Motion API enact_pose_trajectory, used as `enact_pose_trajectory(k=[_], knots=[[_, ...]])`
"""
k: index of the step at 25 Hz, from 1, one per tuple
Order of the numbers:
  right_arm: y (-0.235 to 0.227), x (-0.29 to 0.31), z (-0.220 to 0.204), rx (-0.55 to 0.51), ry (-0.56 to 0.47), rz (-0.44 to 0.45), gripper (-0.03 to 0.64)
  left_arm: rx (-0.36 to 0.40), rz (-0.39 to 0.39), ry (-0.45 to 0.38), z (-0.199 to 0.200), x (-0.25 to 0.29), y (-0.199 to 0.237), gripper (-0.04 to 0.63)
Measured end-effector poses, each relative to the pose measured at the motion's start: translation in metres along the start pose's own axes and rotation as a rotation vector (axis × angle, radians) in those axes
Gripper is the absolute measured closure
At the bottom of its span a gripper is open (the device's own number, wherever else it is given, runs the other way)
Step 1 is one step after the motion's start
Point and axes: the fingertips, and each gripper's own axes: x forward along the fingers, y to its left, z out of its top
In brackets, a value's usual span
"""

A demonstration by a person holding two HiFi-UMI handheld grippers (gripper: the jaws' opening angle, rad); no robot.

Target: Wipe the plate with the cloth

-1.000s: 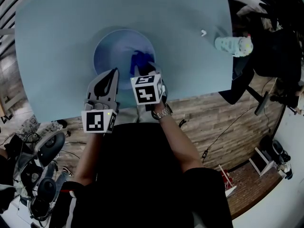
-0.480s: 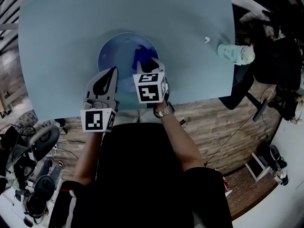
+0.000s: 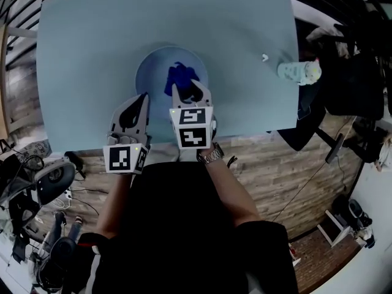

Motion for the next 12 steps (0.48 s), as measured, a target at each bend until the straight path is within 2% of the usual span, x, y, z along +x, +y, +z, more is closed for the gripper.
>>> enact_pose_trajectory(k=[5,12], knots=[[0.026,-0.046,0.016,-0.011,-0.093,0.028,0.497,0.039,0.015,-0.018,0.013,-0.03,0.003,0.595],[0.051,-0.108,0.036,-0.049,-0.257,0.054,0.497,0.013,0.05,-0.079,0.035,-0.062,-0.003,0.595]])
